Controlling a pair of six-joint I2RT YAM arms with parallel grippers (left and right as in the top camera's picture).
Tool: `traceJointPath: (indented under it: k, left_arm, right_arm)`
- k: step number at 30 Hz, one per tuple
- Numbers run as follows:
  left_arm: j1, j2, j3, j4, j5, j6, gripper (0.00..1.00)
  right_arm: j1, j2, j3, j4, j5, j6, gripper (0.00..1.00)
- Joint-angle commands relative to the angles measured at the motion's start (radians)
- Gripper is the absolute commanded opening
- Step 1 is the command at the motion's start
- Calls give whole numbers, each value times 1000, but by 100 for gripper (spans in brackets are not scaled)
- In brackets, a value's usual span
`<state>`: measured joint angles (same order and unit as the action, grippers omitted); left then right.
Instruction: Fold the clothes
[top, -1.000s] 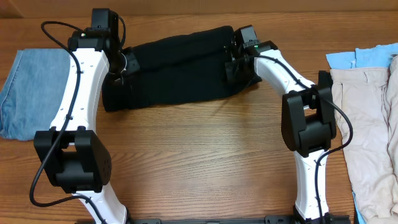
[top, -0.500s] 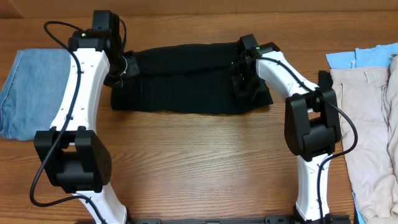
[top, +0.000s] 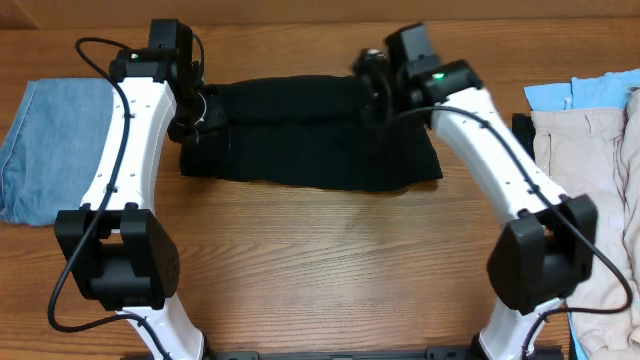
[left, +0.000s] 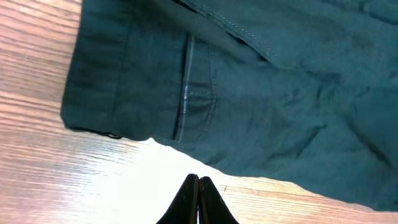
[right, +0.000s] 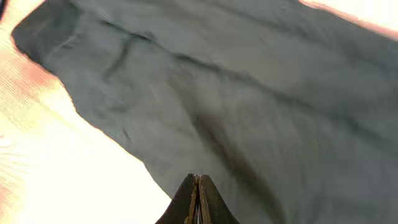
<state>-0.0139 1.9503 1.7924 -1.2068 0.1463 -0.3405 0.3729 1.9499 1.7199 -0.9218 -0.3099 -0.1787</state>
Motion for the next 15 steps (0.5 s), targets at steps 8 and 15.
traceJointPath:
  k: [8,15]
  left_arm:
    - [-9,13,9,3,38,19,10]
    - [-9,13,9,7,37,19,10]
  right_arm:
    - [204,232,7,308,78,-217,4]
    - [204,353,7,444,77,-209,4]
